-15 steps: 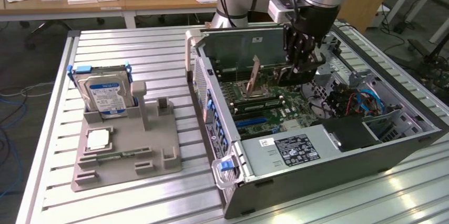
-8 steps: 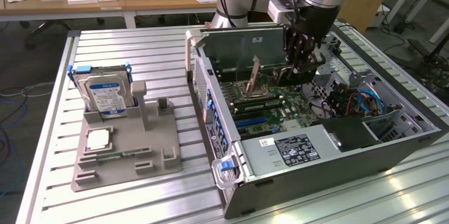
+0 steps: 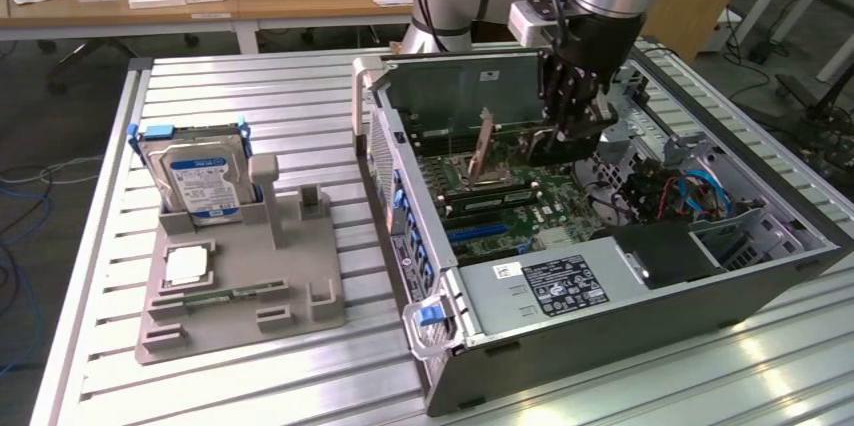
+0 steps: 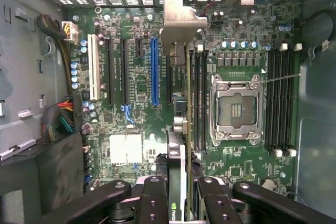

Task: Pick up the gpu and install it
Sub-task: 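Insert the gpu into the slot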

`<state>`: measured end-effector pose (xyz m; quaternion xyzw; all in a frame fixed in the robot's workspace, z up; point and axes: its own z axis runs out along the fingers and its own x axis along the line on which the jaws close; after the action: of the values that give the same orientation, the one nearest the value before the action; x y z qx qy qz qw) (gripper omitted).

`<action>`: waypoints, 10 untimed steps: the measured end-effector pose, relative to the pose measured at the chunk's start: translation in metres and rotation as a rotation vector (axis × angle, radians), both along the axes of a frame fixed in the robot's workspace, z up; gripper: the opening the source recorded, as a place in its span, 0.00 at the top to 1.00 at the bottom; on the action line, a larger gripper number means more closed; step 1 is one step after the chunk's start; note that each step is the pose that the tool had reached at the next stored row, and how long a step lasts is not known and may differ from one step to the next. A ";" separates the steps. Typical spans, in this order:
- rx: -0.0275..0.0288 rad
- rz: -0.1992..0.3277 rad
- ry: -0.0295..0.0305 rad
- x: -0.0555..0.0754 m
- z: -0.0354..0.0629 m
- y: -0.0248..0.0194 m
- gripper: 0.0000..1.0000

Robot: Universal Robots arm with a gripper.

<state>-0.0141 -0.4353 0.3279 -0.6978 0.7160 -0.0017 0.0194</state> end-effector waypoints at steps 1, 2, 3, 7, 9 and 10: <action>-0.0002 0.000 0.0001 0.000 0.0000 0.0000 0.73; -0.0002 0.000 0.0000 0.000 0.0000 0.0000 0.73; -0.0002 0.000 0.0000 0.000 0.0000 0.0000 0.73; 0.0002 0.000 -0.0001 0.000 -0.0002 -0.0002 0.73; 0.0003 0.000 -0.0001 0.000 -0.0002 -0.0010 0.73; 0.0002 0.000 -0.0001 0.000 -0.0004 -0.0012 0.73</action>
<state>-0.0142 -0.4365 0.3275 -0.6978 0.7161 -0.0016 0.0195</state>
